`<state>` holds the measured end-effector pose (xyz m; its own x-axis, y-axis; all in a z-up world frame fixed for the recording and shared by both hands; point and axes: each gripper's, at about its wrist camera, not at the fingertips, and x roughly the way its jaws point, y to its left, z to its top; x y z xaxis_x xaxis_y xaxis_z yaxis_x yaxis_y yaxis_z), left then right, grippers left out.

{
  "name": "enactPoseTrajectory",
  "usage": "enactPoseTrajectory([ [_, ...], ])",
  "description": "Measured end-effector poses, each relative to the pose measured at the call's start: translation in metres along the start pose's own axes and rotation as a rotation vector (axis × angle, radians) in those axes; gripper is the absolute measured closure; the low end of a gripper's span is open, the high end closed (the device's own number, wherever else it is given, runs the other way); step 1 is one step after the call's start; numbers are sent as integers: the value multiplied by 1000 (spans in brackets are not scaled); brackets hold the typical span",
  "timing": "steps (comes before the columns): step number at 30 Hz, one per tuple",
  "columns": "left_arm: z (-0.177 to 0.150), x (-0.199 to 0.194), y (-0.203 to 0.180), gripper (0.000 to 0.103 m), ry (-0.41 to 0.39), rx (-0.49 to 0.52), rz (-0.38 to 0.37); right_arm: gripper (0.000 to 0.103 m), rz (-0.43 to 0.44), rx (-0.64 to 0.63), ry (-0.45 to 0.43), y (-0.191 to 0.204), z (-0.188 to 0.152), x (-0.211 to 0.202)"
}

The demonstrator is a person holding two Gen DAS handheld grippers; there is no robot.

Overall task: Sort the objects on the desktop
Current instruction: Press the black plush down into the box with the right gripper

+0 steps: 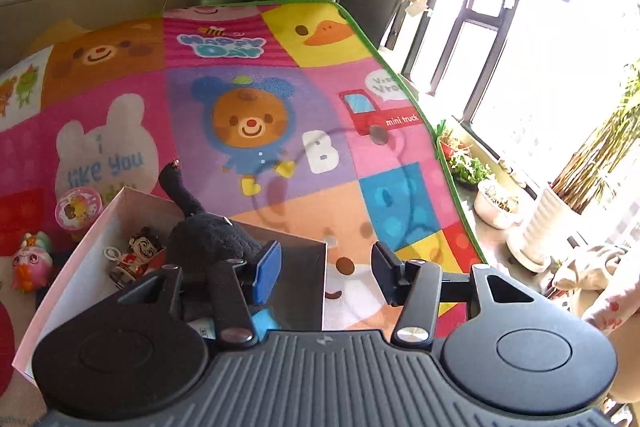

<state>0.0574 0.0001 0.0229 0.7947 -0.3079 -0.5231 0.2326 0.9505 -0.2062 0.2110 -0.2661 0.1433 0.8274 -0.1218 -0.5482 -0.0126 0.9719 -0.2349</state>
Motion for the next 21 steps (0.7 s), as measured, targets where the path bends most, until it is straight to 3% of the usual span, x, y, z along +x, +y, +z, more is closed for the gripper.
enactPoseTrajectory([
  [4,-1,-1,-2,0,8,15,31,52,71,59,-48,0,6,-12],
  [8,0,-4,2,0,6,2,59,53,97,60,-52,28,19,11],
  [9,0,-5,3,0,6,4,64,49,88,59,-40,36,22,23],
  [10,0,-7,4,0,6,5,68,38,87,57,-5,42,23,37],
  [12,-1,-9,9,0,8,0,78,35,89,63,83,51,18,64],
  [14,-2,-7,14,0,14,-12,89,27,72,-1,118,64,7,74],
  [17,-3,-1,20,0,28,-43,95,33,47,-52,106,69,0,69],
  [18,-2,0,20,0,29,-52,87,39,61,-65,118,67,0,66],
  [21,-2,-1,17,0,23,-49,63,44,120,-133,134,64,1,53],
])
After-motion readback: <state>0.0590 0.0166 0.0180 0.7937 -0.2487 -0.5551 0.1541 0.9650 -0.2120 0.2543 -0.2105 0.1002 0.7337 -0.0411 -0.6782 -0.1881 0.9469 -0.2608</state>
